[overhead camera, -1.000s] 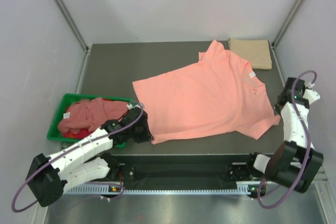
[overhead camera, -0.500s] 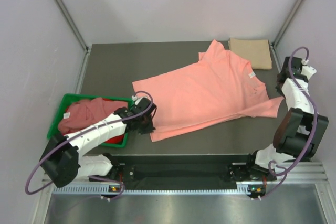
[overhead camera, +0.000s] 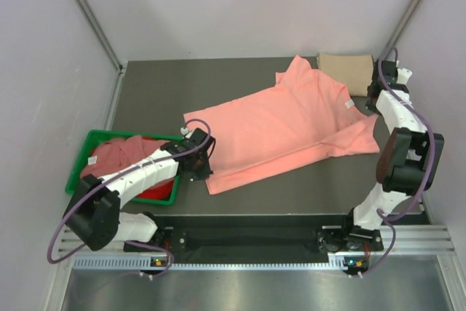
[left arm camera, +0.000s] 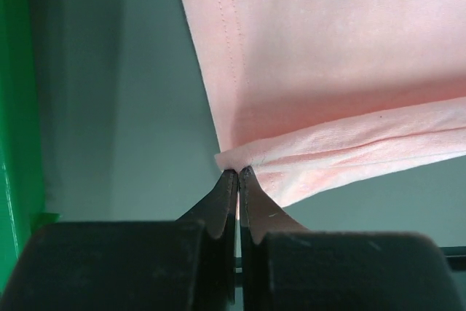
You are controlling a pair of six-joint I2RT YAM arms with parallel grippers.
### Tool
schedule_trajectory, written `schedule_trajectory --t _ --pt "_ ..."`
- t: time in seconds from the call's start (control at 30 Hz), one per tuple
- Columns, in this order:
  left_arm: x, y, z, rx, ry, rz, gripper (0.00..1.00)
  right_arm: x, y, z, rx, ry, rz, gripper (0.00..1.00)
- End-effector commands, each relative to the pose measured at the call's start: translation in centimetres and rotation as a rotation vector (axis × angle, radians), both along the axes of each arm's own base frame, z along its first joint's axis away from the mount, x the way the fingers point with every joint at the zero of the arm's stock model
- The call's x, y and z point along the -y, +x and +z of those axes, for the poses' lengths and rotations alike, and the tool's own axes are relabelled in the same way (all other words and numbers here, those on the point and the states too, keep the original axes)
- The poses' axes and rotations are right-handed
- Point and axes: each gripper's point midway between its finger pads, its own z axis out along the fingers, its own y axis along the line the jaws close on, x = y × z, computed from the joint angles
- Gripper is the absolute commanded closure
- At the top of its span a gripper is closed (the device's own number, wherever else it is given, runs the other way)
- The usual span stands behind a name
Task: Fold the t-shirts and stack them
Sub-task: Fold the tshirt
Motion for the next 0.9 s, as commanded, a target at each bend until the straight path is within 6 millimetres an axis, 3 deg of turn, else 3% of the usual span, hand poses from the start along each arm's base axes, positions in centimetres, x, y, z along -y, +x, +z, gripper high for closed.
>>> schedule_trajectory --t 0.0,0.4,0.6,0.87 --pt "0.1 1.7 1.1 0.045 0.01 -0.004 1.0 -0.3 2.8 1.8 0.028 -0.057 0.04 1.0" --pt "-0.8 4.2 1.2 0.048 0.043 0.018 1.0 -0.6 5.2 1.3 -0.006 -0.103 0.104 1.0" --pt "-1.4 4.6 0.6 0.036 0.059 0.027 1.0 -2.5 7.4 1.1 0.028 -0.1 0.197 1.0" --pt "-1.6 5.0 0.3 0.027 0.054 0.028 1.0 -2.2 8.7 0.6 -0.004 -0.141 0.212 1.0"
